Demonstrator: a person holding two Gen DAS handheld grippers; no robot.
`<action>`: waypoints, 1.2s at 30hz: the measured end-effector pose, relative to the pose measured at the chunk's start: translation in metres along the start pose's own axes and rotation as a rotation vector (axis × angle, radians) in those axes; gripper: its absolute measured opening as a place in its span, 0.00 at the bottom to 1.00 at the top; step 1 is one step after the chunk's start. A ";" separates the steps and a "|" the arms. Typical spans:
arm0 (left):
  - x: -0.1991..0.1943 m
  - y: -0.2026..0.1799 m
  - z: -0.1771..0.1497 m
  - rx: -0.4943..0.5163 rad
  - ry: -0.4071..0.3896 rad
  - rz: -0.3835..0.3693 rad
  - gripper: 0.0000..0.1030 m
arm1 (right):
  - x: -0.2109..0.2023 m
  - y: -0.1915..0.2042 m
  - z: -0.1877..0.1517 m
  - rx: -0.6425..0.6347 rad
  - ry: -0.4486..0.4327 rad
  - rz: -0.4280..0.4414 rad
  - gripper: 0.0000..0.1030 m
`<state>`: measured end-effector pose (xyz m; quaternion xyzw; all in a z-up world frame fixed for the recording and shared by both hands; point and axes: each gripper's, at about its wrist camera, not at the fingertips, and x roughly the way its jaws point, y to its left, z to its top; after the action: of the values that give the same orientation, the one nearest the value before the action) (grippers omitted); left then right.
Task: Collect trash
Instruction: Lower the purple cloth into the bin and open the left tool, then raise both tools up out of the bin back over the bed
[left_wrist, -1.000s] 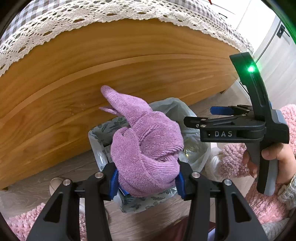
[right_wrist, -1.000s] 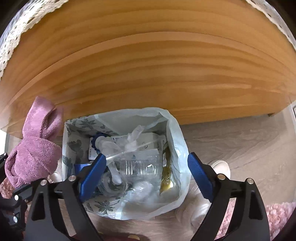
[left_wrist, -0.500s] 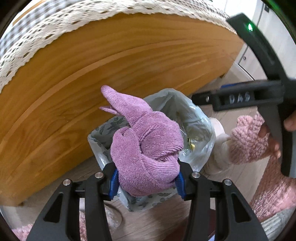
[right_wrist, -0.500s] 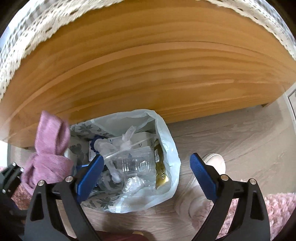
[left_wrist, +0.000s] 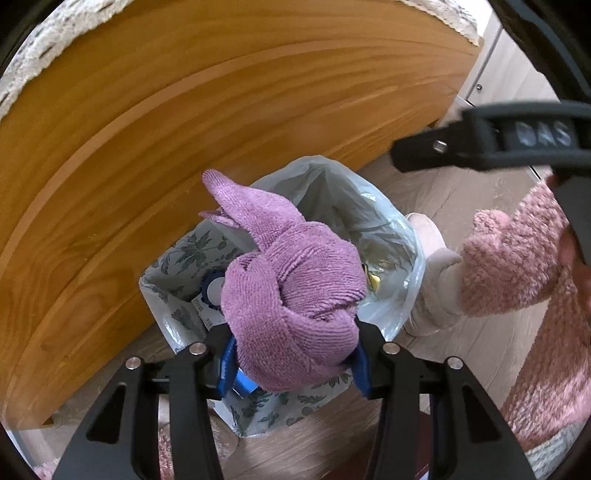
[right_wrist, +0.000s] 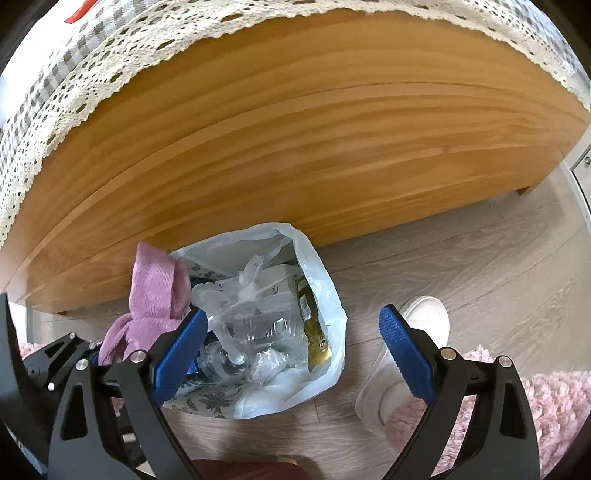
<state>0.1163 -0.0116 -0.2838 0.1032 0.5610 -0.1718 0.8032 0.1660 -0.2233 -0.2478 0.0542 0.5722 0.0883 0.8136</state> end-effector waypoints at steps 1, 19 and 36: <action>0.000 0.003 0.000 -0.005 0.004 0.004 0.45 | 0.001 -0.001 0.000 0.004 0.005 0.003 0.88; 0.023 0.044 -0.009 -0.247 0.111 -0.005 0.59 | 0.005 0.000 -0.005 0.012 0.028 0.014 0.88; 0.012 0.048 -0.009 -0.321 0.061 -0.019 0.93 | 0.013 0.000 -0.007 -0.011 0.032 -0.031 0.88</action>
<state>0.1306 0.0340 -0.2996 -0.0265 0.6062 -0.0842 0.7904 0.1635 -0.2210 -0.2619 0.0396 0.5852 0.0798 0.8060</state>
